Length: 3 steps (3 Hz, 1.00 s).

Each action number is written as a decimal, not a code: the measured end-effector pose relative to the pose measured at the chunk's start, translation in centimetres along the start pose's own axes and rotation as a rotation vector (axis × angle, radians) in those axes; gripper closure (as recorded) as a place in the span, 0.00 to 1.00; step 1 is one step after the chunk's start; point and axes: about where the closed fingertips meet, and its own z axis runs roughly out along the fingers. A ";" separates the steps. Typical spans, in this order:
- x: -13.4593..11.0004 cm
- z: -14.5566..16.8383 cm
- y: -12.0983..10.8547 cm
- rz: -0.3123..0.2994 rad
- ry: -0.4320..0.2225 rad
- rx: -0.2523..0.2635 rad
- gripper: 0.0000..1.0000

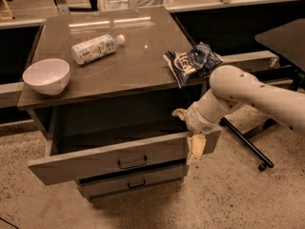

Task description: Open top drawer

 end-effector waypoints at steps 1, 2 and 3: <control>-0.6 0.8 2.7 0.025 0.022 -0.092 0.14; -2.0 0.7 6.0 0.049 0.065 -0.177 0.45; -2.2 0.5 6.2 0.050 0.071 -0.180 0.63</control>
Offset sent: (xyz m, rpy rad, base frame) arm -0.0869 0.0158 -0.0007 -0.1374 0.2346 0.0451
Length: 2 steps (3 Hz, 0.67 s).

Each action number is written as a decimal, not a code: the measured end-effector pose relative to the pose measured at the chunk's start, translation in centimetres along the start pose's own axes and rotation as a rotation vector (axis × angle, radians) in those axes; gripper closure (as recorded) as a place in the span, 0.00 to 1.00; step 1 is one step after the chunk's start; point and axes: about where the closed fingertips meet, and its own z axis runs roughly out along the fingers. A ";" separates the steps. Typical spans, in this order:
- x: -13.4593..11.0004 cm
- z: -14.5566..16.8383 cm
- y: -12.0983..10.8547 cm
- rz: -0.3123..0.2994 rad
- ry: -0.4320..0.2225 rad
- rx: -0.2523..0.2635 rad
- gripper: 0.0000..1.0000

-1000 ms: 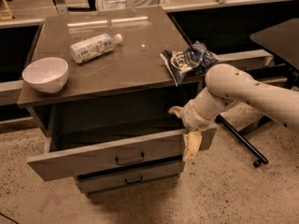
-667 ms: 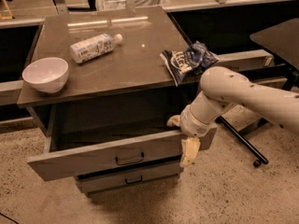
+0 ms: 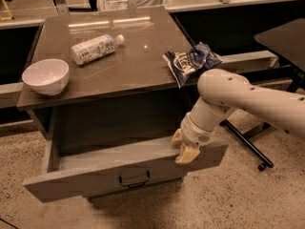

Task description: Open top drawer

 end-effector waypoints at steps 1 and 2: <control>-0.3 -1.2 0.6 0.009 0.019 0.020 0.62; -1.9 -5.2 0.9 -0.007 0.092 0.067 0.60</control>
Offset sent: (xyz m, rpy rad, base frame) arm 0.0054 -0.0062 0.1665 -0.2281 -0.2337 -0.0062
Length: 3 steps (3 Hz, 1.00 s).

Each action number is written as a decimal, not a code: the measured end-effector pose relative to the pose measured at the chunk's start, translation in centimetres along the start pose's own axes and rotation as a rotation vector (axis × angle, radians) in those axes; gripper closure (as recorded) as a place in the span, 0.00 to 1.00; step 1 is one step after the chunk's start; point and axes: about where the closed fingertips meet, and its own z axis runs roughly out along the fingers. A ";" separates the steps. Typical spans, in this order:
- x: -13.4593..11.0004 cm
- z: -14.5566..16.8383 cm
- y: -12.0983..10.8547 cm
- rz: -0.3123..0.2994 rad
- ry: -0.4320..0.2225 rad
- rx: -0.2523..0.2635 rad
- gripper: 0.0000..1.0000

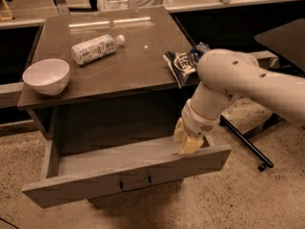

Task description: Open top drawer

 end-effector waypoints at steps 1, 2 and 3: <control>-2.3 -5.3 -1.8 -0.058 0.088 0.066 0.50; -2.5 -7.2 -4.9 -0.082 0.115 0.116 0.64; -1.0 -5.1 -7.3 -0.082 0.103 0.137 0.87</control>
Offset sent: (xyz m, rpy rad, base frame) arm 0.1069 0.0105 0.0652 -0.0858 -0.1982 0.0434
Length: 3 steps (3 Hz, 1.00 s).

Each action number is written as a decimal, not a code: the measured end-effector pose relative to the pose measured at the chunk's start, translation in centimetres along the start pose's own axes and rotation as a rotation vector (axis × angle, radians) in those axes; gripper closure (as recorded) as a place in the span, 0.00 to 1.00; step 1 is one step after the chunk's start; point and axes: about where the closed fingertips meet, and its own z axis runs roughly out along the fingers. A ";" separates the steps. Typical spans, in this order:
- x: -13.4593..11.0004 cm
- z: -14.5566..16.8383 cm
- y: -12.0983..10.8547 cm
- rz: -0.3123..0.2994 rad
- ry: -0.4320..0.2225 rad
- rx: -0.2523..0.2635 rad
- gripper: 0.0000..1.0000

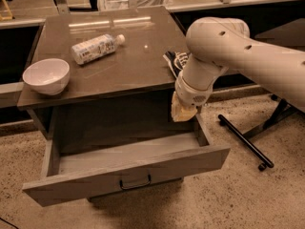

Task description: Open top drawer

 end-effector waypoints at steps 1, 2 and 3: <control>0.8 2.9 -0.2 0.002 -0.019 0.016 1.00; 0.3 5.9 1.2 0.004 -0.036 0.022 1.00; 0.5 9.9 3.1 0.014 -0.065 -0.034 1.00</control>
Offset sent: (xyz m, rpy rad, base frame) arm -0.0293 0.0205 -0.1052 0.0586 -0.0020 -0.0033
